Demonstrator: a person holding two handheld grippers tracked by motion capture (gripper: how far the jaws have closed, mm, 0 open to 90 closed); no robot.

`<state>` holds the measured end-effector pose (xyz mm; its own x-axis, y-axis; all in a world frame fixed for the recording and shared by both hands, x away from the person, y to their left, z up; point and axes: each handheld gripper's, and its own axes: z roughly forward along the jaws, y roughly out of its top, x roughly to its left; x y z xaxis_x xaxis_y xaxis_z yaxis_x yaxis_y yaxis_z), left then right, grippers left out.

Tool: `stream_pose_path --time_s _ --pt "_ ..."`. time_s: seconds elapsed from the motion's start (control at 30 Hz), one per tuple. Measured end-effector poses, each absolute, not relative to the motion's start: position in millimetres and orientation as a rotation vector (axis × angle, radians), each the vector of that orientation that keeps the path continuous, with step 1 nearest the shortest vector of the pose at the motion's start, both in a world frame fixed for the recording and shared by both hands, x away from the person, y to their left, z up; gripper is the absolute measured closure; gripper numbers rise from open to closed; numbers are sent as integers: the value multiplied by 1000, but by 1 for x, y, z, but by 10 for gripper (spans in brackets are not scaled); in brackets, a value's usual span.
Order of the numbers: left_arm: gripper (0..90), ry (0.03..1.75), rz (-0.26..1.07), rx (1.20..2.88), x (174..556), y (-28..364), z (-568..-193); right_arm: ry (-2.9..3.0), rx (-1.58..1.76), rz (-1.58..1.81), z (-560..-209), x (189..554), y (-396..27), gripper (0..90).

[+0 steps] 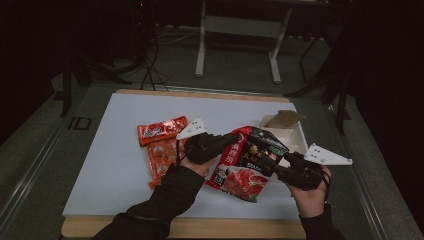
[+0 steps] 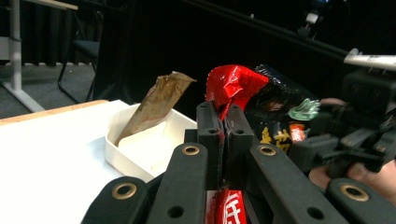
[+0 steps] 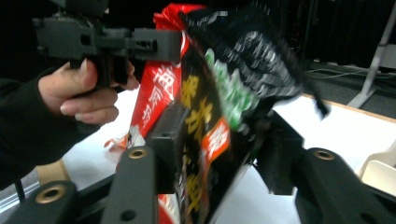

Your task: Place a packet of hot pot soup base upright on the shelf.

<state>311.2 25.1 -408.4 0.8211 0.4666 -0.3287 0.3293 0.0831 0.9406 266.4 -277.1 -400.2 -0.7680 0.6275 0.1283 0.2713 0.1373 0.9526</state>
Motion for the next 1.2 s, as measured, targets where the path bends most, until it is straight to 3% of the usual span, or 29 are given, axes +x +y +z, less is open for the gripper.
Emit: stream_pose_path --time_s 0.17,0.83,0.9,0.97,1.03,1.2 --pt "882 663 96 1517 313 27 -412 2118 910 1780 -394 270 -281 714" --pt "800 605 14 1554 318 38 -412 2166 851 1692 -367 273 -278 772" --pt "735 616 16 1552 317 40 -409 2164 840 1719 -365 274 -279 772" --pt "600 645 8 1551 318 43 -405 2158 819 1715 -362 273 -279 772" --pt "559 639 50 1564 317 46 -401 2156 804 1710 -359 274 -280 771" --pt "284 647 37 1590 316 57 -398 2143 811 1705 -355 283 -285 770"
